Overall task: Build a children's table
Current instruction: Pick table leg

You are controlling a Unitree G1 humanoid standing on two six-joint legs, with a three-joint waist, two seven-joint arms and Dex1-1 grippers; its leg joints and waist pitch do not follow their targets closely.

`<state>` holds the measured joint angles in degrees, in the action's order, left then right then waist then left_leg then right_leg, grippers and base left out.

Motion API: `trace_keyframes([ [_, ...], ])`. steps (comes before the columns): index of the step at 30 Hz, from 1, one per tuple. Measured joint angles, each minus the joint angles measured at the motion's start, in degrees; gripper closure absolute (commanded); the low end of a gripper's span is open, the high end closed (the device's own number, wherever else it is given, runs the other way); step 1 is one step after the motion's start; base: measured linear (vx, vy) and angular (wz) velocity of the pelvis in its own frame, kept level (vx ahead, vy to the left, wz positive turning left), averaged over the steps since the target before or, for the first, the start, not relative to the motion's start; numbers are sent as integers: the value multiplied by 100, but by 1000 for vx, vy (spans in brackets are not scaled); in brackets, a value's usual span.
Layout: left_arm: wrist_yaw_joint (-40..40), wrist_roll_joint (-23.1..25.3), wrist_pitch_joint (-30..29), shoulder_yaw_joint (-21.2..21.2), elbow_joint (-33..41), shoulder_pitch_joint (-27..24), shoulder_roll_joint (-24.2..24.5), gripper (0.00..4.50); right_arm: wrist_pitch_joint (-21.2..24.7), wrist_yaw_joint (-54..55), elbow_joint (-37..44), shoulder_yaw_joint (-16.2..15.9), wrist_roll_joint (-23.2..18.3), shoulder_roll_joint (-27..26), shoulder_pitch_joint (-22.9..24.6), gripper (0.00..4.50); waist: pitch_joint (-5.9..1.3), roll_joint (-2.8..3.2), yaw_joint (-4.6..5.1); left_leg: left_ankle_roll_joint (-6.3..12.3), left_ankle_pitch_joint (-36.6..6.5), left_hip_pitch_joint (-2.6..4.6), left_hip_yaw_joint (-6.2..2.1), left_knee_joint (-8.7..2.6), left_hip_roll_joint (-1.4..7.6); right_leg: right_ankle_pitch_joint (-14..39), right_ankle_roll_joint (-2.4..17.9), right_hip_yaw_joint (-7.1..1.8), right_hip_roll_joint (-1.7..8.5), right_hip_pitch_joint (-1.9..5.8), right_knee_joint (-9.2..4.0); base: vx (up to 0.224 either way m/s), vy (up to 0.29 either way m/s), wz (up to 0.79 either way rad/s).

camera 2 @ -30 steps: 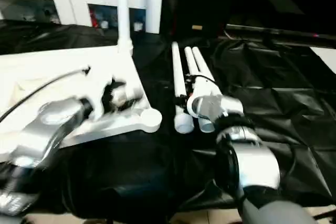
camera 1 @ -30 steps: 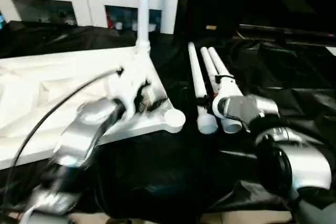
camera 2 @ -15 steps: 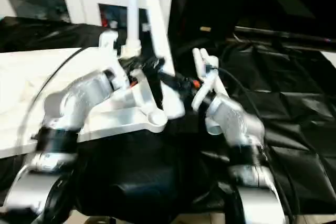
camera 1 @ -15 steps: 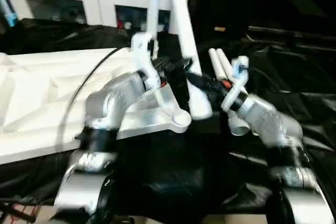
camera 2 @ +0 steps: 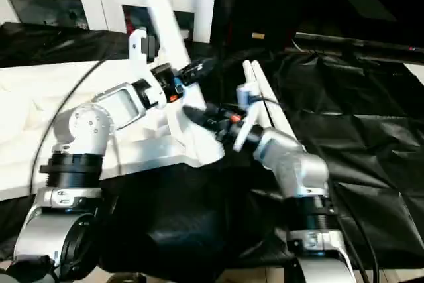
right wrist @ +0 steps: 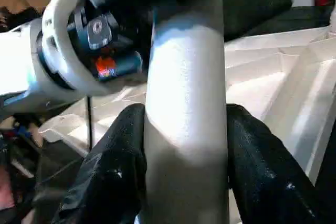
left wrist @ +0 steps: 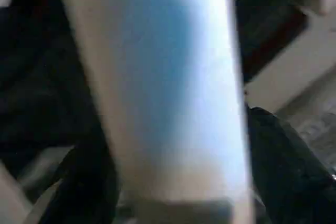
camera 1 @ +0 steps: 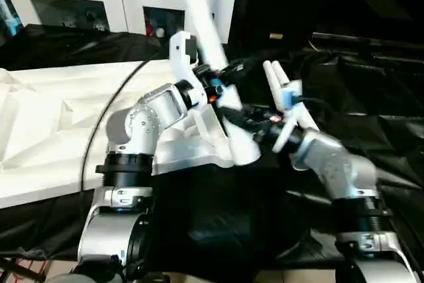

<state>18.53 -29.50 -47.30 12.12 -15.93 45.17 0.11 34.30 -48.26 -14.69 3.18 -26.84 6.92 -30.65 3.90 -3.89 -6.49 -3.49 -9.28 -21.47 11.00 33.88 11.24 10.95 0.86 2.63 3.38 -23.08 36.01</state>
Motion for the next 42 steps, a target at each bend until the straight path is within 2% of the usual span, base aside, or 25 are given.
trace_keyframes([
  [4, -408, 171, 8, 15, 111, -67, -103, 168, -130, 277, -153, -60, 171, -122, -162, 264, 0, -3, -6, 1, 0, -5, -1, 0, 0, 0, 0, 1, 0, 0, -7, 0, 0, 0],
  [6, -498, 171, 35, 47, 111, -66, -132, 175, -133, 354, -192, -90, 188, -139, -195, 264, 0, -3, -15, 1, 0, -8, -1, 0, 0, 0, -1, 2, 0, 0, -10, 0, 0, 0],
  [7, -569, 175, 72, 56, 111, -66, -137, 204, -138, 403, -197, -101, 197, -151, -206, 264, 0, -3, -15, 1, -1, -10, -1, 0, 0, -1, -2, 2, 0, 0, -12, 0, 0, 0],
  [11, -753, 127, 107, 149, 111, -35, -227, 221, -220, 470, -228, -110, 240, -176, -234, 264, 0, -3, -10, 3, -2, -14, -2, 0, 0, -3, -5, 2, 0, -1, -18, 0, 0, 0],
  [12, -766, 117, 107, 153, 111, -29, -229, 236, -236, 475, -228, -113, 241, -177, -236, 264, 0, -3, -8, 3, -2, -15, -2, -1, 0, -3, -5, 3, 0, -1, -18, 0, 0, 0],
  [18, -719, 105, 120, 130, 111, -21, -197, 247, -276, 524, -228, -153, 267, -186, -241, 264, 0, -3, -3, 3, -2, -15, -2, -1, 0, -3, -7, 3, 0, -2, -18, 0, 0, 0],
  [19, -617, 106, 156, 73, 111, -22, -148, 249, -267, 510, -227, -153, 255, -182, -252, 208, 0, -4, -3, 3, -2, -16, -2, -2, 0, -4, -8, 3, 0, -3, -19, 0, 0, 0],
  [23, -119, 94, 286, -101, 186, -27, 39, 250, -64, 294, -200, -110, 32, -65, -338, 188, 0, -4, -4, 4, -2, -19, -2, -1, 0, -6, -11, 3, 0, -3, -24, 0, 0, 0],
  [24, 16, 92, 311, -156, 230, -32, 109, 255, -17, 206, -175, -117, 11, -5, -338, 160, 0, -3, -6, 4, -2, -22, -2, -1, 0, -6, -11, 3, 0, -4, -25, 0, 0, 0],
  [26, 395, 55, 357, -290, 359, -66, 270, 257, 132, -43, -95, -168, -34, 196, -337, 148, 0, -3, -8, 5, -3, -23, -2, -2, 0, -6, -12, 3, 0, -4, -27, 0, 0, 0],
  [29, 1098, -33, 369, -582, 558, -192, 502, 257, 481, -583, 77, -421, -85, 632, -324, 110, 0, -4, -15, 9, -5, -27, -2, -2, 0, -6, -12, 4, 0, -3, -33, 0, 0, 0],
  [34, 2072, -171, 369, -1062, 726, -307, 761, 259, 874, -1357, 274, -808, -262, 1064, -308, 107, -1, -13, -10, 9, -5, -32, -2, 0, 1, -8, -14, 5, 0, -5, -33, 0, 0, 0],
  [42, 2818, -352, 350, -1337, 899, -310, 871, 259, 1133, -1924, 343, -1010, -466, 1277, -315, 107, -3, -23, -9, 8, -4, -30, -1, 4, 2, -8, -14, 5, 1, -5, -27, 0, 0, 0],
])
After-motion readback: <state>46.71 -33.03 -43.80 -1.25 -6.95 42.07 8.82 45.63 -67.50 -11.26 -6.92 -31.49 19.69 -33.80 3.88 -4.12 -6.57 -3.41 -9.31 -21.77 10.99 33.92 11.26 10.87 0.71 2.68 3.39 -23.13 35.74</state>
